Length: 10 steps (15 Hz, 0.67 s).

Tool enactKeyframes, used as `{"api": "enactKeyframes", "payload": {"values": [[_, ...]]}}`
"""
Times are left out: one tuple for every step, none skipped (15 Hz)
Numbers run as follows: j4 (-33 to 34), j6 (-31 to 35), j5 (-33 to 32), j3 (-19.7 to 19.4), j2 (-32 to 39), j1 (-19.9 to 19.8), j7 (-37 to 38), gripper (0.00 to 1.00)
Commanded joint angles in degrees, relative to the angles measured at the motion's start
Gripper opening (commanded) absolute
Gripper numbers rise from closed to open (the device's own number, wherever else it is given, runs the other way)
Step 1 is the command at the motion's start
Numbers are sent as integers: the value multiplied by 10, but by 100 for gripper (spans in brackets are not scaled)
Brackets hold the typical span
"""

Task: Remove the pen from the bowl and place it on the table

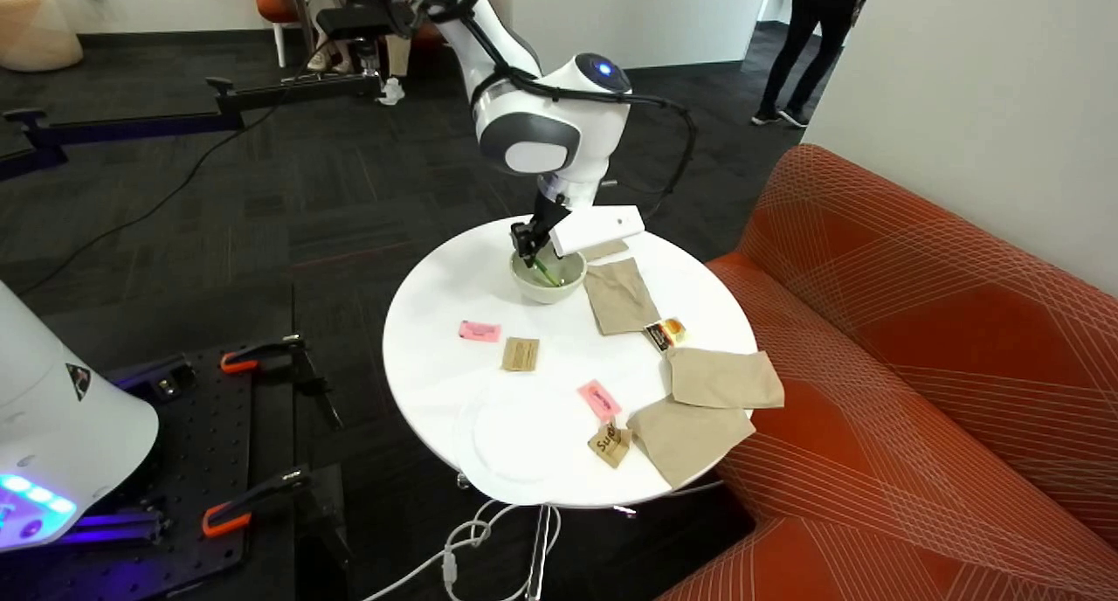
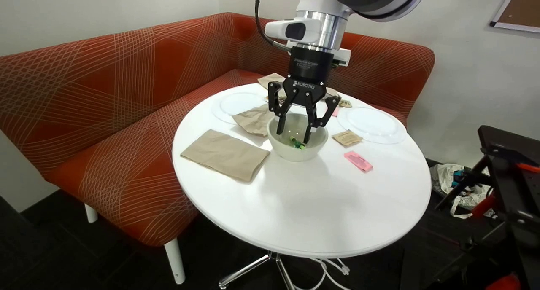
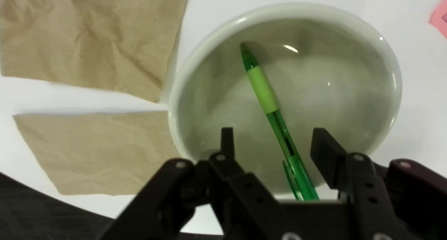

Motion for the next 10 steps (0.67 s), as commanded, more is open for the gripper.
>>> {"api": "enactKeyframes", "payload": {"values": [[29, 5, -30, 14, 26, -10, 34, 58], [34, 3, -35, 16, 31, -11, 35, 53], [38, 2, -39, 17, 34, -12, 38, 37], [41, 2, -43, 18, 38, -12, 44, 31], [44, 1, -46, 19, 41, -12, 46, 22], [46, 0, -49, 19, 42, -12, 49, 14], [47, 1, -51, 19, 43, -12, 53, 5], [47, 1, -56, 18, 43, -12, 58, 1], [45, 2, -58, 17, 40, -13, 60, 0], [40, 5, -60, 17, 36, -13, 66, 0]]}}
